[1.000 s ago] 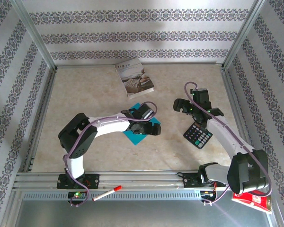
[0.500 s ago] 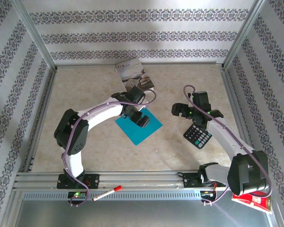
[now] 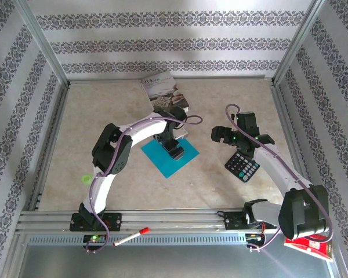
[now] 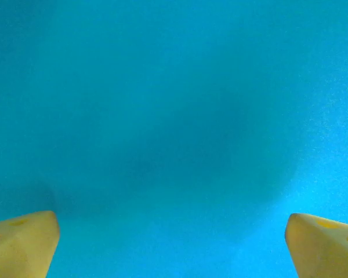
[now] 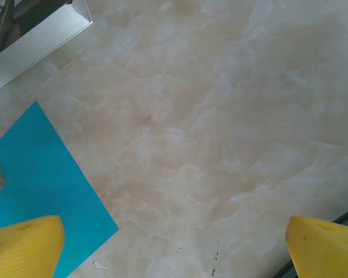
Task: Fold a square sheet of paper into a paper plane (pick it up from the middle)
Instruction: First fold in half a square sheet of paper at the center of the table.
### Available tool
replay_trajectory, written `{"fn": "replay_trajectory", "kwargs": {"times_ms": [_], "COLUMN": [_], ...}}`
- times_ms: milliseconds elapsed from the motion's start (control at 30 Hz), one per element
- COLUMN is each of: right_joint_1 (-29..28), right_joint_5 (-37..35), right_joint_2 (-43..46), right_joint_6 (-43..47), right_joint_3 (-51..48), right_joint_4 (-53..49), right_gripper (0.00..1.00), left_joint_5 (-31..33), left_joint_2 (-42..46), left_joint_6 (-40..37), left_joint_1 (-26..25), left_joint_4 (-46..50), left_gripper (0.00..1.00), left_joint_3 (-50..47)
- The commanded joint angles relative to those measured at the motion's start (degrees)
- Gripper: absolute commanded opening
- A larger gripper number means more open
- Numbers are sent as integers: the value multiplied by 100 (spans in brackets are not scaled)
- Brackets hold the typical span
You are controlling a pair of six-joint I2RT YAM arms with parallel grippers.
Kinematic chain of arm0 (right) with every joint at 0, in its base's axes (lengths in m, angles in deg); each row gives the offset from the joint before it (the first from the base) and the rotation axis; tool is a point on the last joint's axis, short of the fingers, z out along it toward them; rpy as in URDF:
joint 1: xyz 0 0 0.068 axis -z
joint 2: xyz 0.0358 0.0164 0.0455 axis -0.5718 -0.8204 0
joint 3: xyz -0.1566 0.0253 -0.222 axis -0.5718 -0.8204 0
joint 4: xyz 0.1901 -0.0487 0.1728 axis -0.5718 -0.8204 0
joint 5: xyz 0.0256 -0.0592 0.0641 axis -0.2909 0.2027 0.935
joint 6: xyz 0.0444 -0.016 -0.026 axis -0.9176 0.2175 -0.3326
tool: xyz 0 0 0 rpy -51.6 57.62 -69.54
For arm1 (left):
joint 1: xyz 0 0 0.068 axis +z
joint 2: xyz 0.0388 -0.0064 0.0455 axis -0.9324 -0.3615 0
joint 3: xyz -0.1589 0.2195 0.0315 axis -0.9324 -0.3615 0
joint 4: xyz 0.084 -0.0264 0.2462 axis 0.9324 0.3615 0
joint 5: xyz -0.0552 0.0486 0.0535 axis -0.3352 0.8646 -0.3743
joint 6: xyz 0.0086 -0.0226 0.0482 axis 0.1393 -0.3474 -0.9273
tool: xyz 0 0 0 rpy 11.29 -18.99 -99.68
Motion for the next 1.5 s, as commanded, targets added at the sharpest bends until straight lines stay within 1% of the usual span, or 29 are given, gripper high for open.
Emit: {"fn": "replay_trajectory", "kwargs": {"times_ms": [0, 133, 300, 533, 833, 1167, 1233, 1333, 1367, 1433, 1467], "right_joint_1": [44, 46, 45, 45, 44, 44, 44, 44, 48, 45, 44], "right_joint_5": [84, 97, 90, 119, 105, 134, 139, 154, 155, 144, 125], "right_joint_2": [-23, -38, -58, -38, -5, 13, 4, -5, -5, 4, 10], "right_joint_6": [22, 21, 21, 4, -7, -14, -22, -30, -26, -28, -24], "right_joint_3": [-8, -9, -47, -107, -157, -169, -175, -179, -180, -167, -158], "right_joint_4": [-36, -24, -19, -6, -11, -17, -15, -17, -11, -43, -70], "right_gripper": [98, 98, 98, 98, 98, 98, 98, 98, 98, 98, 98], "left_joint_5": [136, 255, 449, 354, 397, 318, 300, 253, 237, 128, 57], "left_joint_2": [-191, -403, -598, -688, -717, -598, -545, -419, -360, -241, -167], "left_joint_6": [-256, -270, -235, -125, -117, 114, 207, 359, 432, 639, 773], "left_joint_1": [-69, -85, -151, -170, -170, -170, -170, -170, -170, -170, -170], "left_joint_4": [523, 722, 753, 694, 737, 620, 564, 450, 393, 273, 233], "left_gripper": [100, 100, 100, 100, 94, 89, 87, 79, 75, 60, 56], "left_joint_3": [291, 552, 594, 410, 387, 322, 291, 195, 146, 62, 27]}}
